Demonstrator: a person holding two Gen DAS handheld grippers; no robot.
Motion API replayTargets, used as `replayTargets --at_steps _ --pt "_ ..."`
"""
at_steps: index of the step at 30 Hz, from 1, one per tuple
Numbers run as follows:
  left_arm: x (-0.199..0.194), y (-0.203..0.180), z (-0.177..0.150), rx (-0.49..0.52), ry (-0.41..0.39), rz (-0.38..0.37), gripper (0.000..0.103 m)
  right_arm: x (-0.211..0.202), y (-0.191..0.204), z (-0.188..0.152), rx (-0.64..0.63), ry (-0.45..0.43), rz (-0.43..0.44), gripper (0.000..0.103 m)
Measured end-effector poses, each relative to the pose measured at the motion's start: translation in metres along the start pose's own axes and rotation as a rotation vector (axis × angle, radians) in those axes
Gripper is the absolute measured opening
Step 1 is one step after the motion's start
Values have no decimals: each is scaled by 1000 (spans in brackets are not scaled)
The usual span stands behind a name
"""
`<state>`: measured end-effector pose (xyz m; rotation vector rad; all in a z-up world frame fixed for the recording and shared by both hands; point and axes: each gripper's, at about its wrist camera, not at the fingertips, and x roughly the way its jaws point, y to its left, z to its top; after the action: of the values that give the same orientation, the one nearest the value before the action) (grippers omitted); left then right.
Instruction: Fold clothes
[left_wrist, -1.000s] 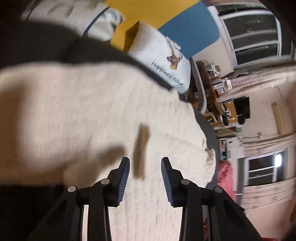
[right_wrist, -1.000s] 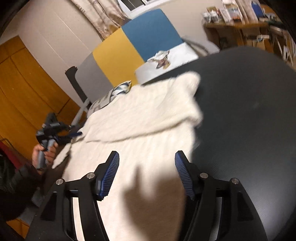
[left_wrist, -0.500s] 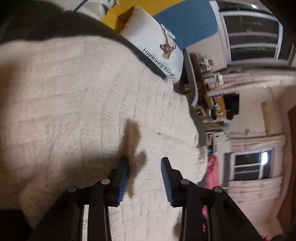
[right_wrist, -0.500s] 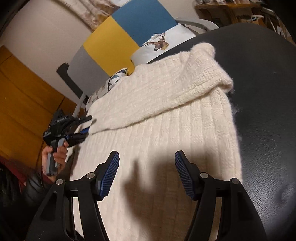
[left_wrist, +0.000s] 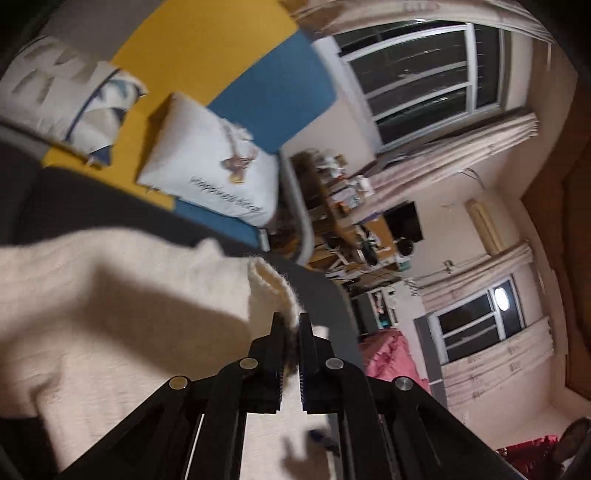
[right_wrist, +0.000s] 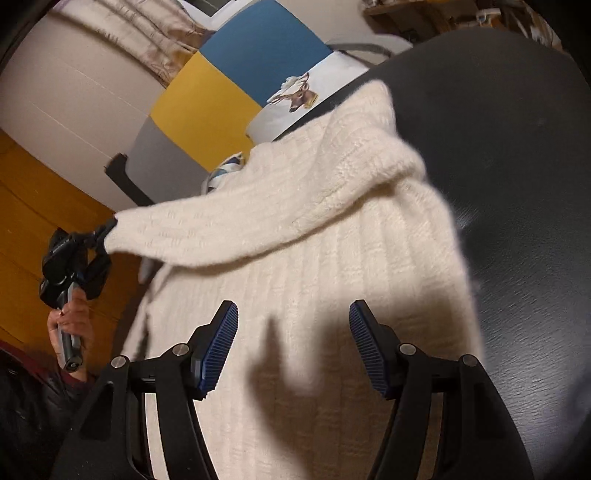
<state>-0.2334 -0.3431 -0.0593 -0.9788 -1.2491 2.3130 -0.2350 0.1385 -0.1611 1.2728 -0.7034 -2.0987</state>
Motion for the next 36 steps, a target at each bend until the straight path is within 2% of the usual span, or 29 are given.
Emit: replayTargets --at_steps 2,3,5,8,10,12,15,19,23,27,30,32,34,36 --pt "3 -19 5 26 -2 -2 5 1 -9 0 86 -8 88 72" --pt "3 -27 6 30 -1 -17 5 1 -14 2 136 -25 123 84" --pt "1 -43 7 43 -1 -47 5 1 -26 6 236 -57 192 86" --pt "-3 -74 8 67 -12 -120 5 -1 -44 14 399 -141 295 103" --pt "-7 -95 8 91 -20 -159 5 -1 -56 21 509 -207 360 103" --pt "-7 -118 9 136 -15 -164 5 3 -59 28 547 -231 347 103" --pt "-6 -144 9 173 -3 -185 5 16 -58 36 560 -222 324 103" --pt "-13 -171 7 209 -13 -232 5 29 -60 48 602 -244 346 103" --pt "-26 -181 5 255 -34 -207 5 30 -74 62 649 -300 362 103" --pt "-33 -156 7 253 -50 -106 5 26 -88 69 671 -349 351 103" --pt "-39 -109 6 227 -57 20 5 17 -86 70 637 -360 322 103" --pt "-37 -64 2 178 -45 136 5 9 -84 72 599 -394 316 103" --pt "-30 -19 -4 119 -18 246 5 13 -83 72 572 -359 304 103" --pt "-17 38 -19 17 44 327 5 19 -84 69 550 -323 280 103"
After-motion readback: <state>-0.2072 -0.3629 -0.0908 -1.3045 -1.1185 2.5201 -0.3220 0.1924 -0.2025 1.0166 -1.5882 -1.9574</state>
